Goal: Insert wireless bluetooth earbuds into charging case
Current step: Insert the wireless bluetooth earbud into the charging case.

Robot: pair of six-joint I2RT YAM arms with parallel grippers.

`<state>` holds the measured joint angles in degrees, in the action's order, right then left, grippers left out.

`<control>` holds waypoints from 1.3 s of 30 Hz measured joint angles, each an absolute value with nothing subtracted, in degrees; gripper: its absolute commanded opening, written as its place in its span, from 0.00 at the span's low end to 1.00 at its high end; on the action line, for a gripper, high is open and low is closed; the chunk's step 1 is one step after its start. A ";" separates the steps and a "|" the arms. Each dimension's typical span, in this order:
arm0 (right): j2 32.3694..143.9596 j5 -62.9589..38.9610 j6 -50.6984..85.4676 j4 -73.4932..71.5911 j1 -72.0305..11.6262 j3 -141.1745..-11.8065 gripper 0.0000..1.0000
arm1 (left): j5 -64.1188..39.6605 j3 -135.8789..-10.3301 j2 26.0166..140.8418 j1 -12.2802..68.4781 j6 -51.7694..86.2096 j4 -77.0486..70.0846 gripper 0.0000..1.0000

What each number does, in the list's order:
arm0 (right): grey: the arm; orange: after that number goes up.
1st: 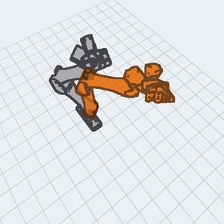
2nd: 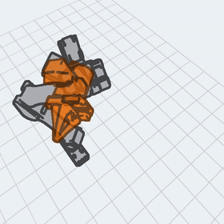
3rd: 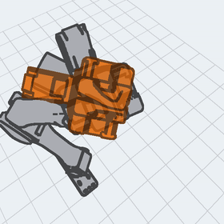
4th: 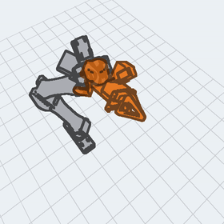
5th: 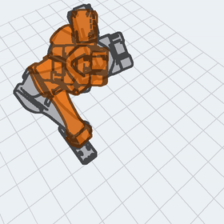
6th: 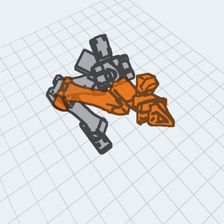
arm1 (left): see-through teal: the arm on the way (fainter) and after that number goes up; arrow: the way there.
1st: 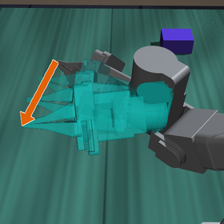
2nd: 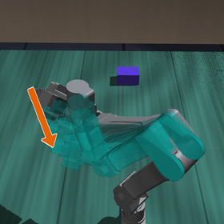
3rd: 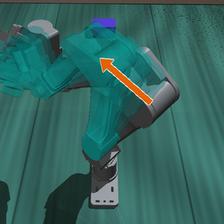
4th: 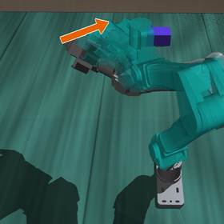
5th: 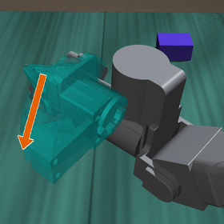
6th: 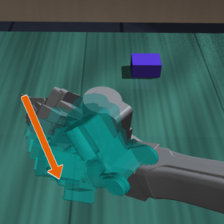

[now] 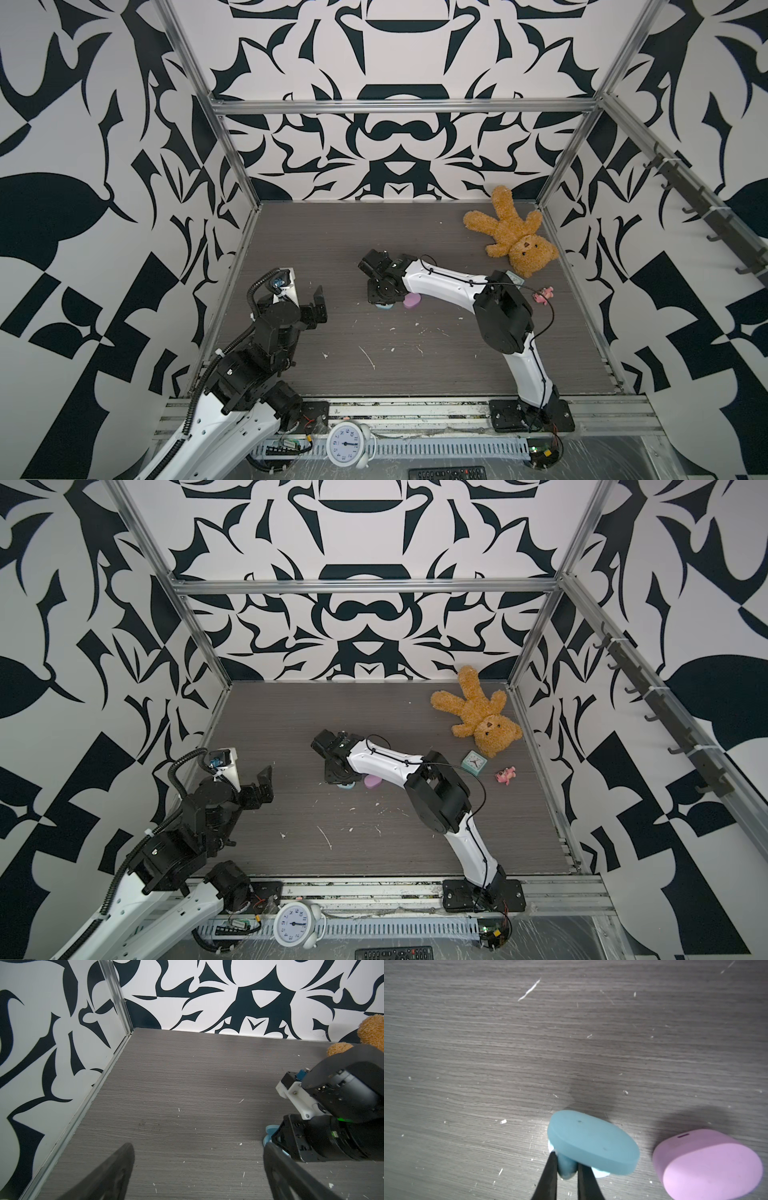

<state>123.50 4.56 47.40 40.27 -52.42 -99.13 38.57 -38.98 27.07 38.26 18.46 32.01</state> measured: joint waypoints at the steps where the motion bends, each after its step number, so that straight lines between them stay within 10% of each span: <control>1: 123.57 4.58 47.37 40.32 -52.42 -99.22 0.12 | 38.57 -38.98 27.07 38.26 18.46 32.03 0.99; 39: 125.14 4.97 46.76 40.95 -52.42 -99.68 0.12 | 38.57 -38.98 26.94 38.26 18.44 32.01 0.99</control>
